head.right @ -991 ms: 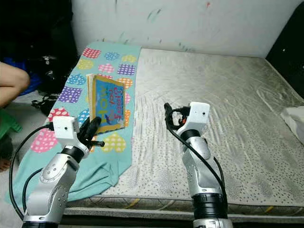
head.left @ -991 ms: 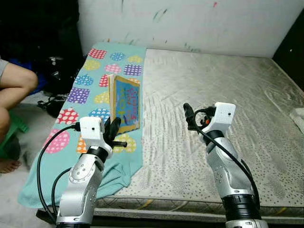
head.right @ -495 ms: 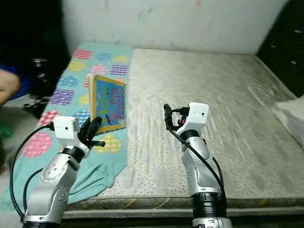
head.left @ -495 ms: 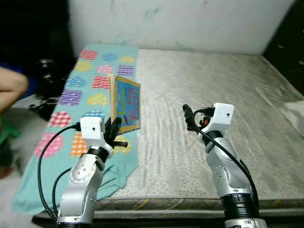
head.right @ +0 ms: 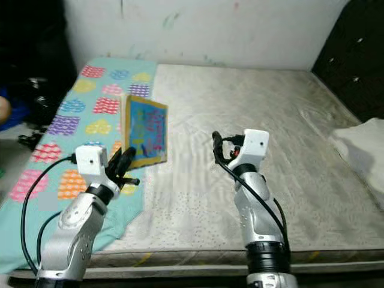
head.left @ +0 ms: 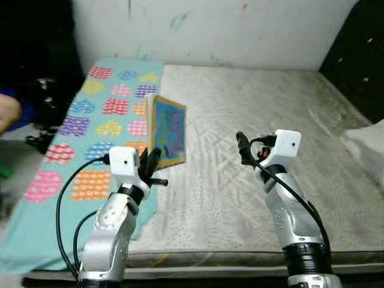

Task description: Clean up the room

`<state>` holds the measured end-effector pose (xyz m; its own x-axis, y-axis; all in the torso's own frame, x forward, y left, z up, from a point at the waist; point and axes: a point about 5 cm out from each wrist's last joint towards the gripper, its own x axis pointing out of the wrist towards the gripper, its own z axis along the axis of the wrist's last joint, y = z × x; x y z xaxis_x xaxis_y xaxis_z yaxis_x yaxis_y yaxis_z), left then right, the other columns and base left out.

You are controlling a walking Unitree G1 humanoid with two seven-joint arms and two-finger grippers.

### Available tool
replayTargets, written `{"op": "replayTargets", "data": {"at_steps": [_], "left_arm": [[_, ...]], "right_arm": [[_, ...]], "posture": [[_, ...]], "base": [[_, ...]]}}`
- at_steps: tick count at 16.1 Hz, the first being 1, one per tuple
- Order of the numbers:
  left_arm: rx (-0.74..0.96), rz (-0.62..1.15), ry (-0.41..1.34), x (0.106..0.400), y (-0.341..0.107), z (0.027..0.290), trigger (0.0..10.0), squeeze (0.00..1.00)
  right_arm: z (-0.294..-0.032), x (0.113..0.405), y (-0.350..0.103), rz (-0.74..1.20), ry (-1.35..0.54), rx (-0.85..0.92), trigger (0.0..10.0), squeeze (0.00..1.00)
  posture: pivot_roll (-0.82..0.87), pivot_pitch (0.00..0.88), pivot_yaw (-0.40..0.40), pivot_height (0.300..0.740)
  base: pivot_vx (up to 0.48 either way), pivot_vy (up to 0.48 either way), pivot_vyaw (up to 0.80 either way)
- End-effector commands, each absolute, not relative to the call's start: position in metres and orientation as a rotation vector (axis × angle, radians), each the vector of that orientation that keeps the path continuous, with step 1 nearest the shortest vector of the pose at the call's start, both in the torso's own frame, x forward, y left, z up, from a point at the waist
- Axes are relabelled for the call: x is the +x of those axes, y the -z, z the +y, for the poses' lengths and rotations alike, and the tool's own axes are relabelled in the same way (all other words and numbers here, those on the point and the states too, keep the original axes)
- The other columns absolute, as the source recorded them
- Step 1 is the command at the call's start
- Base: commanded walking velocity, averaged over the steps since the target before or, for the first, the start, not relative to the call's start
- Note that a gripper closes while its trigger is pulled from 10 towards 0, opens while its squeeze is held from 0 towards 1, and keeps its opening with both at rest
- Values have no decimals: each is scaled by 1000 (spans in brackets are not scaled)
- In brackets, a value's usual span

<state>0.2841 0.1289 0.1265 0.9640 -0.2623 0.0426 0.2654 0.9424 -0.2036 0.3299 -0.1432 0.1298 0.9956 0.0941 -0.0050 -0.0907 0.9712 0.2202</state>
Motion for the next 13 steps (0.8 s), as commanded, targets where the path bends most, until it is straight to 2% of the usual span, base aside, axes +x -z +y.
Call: {"op": "replayTargets", "data": {"at_steps": [1,13], "left_arm": [[-210,-47,274,286,-134,129,10000,0],[-216,-44,274,287,-133,128,10000,0]], "right_arm": [[-142,330,-131,13,-101,215,10000,0],[-143,331,-130,15,-98,209,10000,0]], "posture": [[-55,0,-56,740],[-58,0,-56,740]], "base": [[0,-300,0],[0,-300,0]]}}
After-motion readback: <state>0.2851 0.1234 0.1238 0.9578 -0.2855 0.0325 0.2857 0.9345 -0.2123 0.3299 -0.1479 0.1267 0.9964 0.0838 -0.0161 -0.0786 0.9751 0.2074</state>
